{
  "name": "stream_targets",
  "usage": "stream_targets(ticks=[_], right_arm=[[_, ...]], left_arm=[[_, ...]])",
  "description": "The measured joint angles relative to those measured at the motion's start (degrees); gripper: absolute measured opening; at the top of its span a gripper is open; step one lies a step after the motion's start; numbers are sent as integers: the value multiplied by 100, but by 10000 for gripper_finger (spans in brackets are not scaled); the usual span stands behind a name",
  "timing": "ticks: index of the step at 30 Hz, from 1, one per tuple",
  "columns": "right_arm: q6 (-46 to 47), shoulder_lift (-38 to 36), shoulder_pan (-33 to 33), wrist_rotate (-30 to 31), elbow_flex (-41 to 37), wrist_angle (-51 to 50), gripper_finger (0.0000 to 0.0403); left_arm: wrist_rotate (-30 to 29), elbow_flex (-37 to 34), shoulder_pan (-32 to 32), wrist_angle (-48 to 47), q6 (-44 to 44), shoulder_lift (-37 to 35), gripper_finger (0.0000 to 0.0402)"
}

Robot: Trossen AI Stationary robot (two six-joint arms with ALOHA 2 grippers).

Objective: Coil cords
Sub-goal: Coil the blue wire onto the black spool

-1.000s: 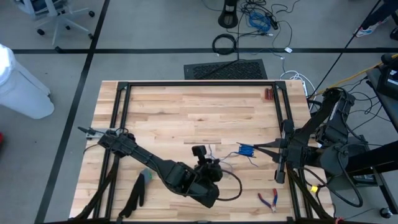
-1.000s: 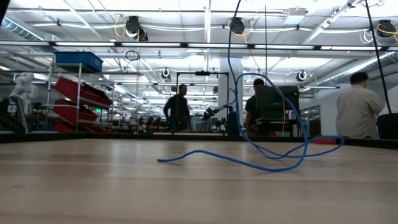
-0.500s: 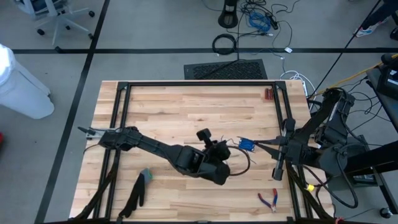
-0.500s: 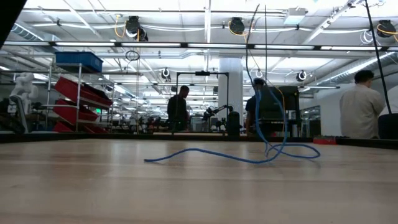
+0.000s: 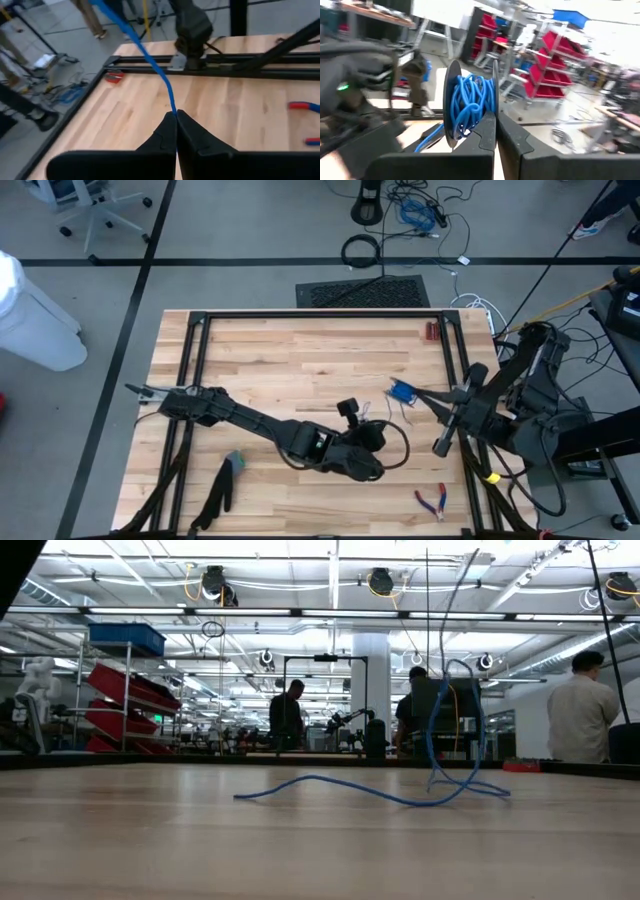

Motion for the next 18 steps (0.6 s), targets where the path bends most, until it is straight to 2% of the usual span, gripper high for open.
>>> stream_targets(ticks=[6,13,18], right_arm=[[98,4,-26,215,0,-147,0],[182,141,-324,363,0,-162,0],[180,296,-566,347,0,-147,0]], left_arm=[[325,0,-22,306,178,5,0],[635,-2,-100,1253,803,3,0],[605,-2,-43,1446,1041,3,0]])
